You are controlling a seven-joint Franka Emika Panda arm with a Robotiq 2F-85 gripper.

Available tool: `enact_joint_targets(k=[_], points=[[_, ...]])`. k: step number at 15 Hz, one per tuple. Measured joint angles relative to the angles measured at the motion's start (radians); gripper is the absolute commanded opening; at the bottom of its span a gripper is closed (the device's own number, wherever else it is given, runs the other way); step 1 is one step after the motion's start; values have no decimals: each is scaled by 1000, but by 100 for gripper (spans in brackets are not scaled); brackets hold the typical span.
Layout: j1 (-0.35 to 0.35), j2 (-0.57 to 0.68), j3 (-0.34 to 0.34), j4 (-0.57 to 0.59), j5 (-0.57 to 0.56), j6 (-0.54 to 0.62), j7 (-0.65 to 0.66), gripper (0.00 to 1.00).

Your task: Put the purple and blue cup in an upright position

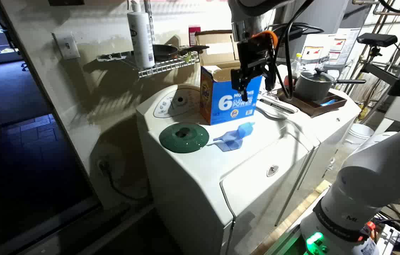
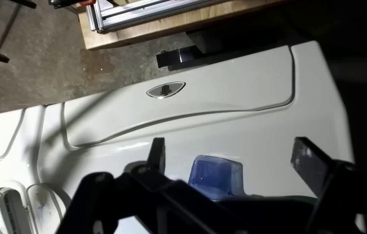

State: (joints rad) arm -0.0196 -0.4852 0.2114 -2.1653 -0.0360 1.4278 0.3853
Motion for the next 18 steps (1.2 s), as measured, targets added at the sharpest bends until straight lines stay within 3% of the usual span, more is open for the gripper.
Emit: enact_joint_targets(k=[7, 12, 18], points=[[2, 3, -20, -7, -14, 25, -4, 100], [-7, 24, -95, -88, -122, 254, -59, 100], [-31, 79, -235, -219, -40, 555, -107, 100]])
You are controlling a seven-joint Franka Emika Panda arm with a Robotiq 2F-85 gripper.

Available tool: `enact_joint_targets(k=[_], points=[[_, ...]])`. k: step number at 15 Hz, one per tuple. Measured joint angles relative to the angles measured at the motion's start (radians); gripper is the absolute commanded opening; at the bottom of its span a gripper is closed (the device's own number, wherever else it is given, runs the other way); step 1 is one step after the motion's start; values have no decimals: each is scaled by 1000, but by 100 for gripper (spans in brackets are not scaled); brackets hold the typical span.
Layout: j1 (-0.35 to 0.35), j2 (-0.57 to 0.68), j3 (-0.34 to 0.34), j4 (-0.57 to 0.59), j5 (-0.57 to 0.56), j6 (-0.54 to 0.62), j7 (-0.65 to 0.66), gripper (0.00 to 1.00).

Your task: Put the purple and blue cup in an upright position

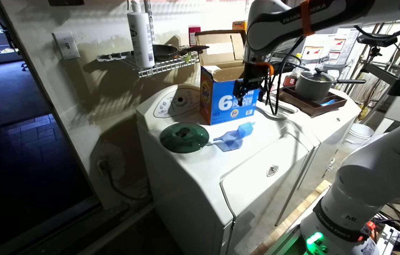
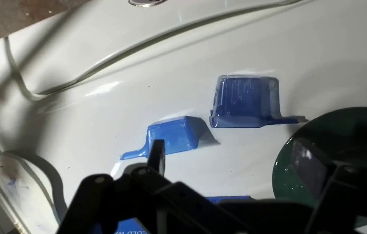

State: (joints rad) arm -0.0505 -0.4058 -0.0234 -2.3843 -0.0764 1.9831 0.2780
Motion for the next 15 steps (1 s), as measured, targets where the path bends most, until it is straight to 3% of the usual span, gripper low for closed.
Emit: enact_joint_targets(k=[3, 6, 15], points=[[-8, 49, -75, -34, 133, 100, -62, 100], [-13, 106, -123, -40, 240, 120, -122, 100], [-48, 146, -145, -43, 281, 120, -130, 100]])
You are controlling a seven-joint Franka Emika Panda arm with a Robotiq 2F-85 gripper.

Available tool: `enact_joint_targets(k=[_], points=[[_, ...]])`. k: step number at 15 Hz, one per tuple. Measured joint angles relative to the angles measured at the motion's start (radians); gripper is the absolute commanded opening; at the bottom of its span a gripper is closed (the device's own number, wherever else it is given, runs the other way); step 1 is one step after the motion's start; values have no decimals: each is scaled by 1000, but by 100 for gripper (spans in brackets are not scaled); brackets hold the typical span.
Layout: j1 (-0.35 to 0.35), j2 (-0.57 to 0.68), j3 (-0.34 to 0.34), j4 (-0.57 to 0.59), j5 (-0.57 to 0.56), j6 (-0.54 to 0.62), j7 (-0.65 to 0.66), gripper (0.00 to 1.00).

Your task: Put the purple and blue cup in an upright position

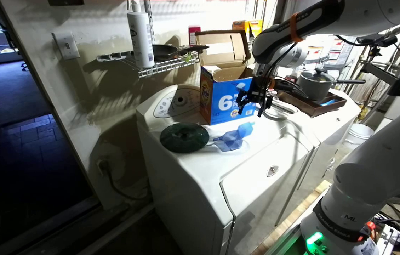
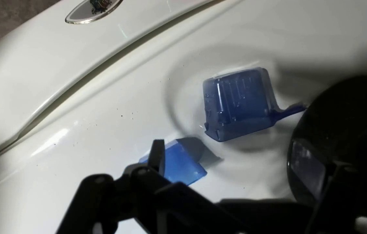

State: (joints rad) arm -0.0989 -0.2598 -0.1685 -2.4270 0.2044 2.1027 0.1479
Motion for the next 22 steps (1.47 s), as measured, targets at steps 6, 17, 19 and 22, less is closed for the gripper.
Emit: enact_joint_targets(k=[6, 17, 19, 22], points=[[-29, 71, -35, 15, 109, -36, -2, 100], [-45, 324, -38, 165, 177, -131, 66, 100], [-44, 361, -29, 184, 183, -137, 81, 100], [-42, 405, -12, 208, 186, -137, 106, 100]])
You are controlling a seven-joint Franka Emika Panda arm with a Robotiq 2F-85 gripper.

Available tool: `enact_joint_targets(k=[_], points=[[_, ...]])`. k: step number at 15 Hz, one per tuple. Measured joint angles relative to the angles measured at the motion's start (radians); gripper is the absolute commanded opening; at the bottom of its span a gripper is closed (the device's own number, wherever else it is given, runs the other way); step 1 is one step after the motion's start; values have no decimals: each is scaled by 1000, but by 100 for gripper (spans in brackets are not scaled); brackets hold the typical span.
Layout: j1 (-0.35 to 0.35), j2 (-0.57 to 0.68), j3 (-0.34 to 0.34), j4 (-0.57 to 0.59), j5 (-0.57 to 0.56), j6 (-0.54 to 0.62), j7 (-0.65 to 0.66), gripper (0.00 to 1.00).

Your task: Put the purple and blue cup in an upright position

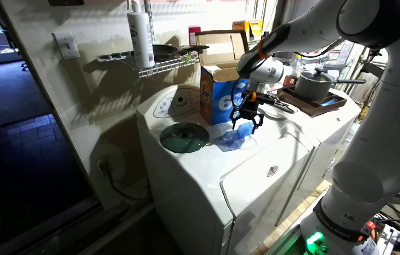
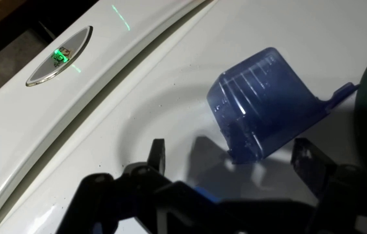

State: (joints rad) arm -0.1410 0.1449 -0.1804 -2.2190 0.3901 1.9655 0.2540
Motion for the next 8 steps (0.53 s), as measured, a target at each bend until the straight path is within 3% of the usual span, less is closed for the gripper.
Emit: enact_joint_targets(k=[3, 4, 6, 8], points=[[1, 27, 13, 22, 1, 0, 27, 99], [1, 34, 15, 28, 2, 0, 35, 74], [1, 44, 18, 38, 4, 0, 51, 71], [1, 51, 21, 44, 7, 0, 62, 56]])
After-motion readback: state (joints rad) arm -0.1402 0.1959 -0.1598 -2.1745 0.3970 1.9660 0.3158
